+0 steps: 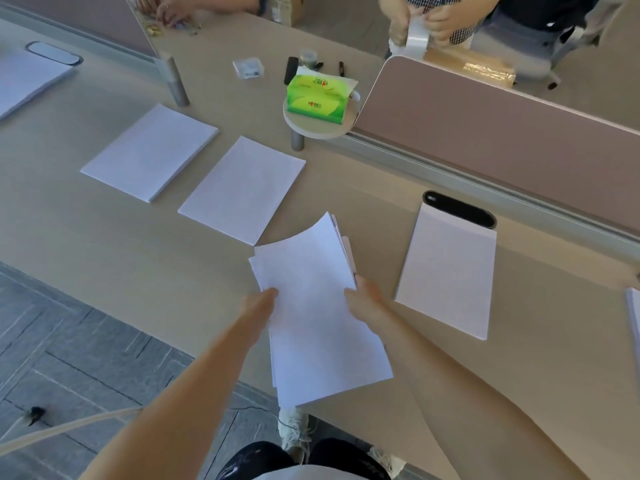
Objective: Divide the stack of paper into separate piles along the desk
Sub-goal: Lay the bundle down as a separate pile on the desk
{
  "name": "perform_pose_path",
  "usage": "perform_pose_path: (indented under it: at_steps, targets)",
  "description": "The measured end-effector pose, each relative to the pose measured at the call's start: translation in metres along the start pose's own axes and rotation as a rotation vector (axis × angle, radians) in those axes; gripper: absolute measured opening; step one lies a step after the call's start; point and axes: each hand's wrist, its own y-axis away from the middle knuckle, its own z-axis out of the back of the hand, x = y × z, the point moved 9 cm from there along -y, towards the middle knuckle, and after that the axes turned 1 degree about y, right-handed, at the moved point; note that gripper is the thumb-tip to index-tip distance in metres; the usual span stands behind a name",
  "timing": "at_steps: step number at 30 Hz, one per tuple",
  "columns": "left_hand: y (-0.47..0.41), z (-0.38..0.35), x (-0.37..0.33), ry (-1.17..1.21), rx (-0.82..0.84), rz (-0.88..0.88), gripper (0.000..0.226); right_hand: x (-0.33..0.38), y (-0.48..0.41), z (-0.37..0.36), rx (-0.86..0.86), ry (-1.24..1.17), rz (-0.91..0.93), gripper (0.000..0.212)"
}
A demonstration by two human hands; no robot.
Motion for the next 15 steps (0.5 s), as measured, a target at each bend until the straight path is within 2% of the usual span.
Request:
perform_pose_path:
  at_steps: [5,9,13,15]
  targets:
    - [0.005,0.001,-0.012,-0.101,-0.019,-0.074,0.018,0.008,0.007,0.054,-0.148,-0.180,0.030,0.021]
    - [0.004,-0.004,-0.010,-0.203,-0.026,-0.088,0.032,-0.021,0.019,0.106,-0.285,-0.344,-0.035,0.021]
    - [0.007,-0.009,-0.021,-0.687,-0.113,-0.193,0.067,-0.062,0.029,0.134,-0.331,-0.428,-0.076,0.027]
    - [0.012,-0.013,-0.025,-0.834,-0.125,-0.211,0.079,-0.075,0.035,0.139,-0.334,-0.437,-0.079,0.027]
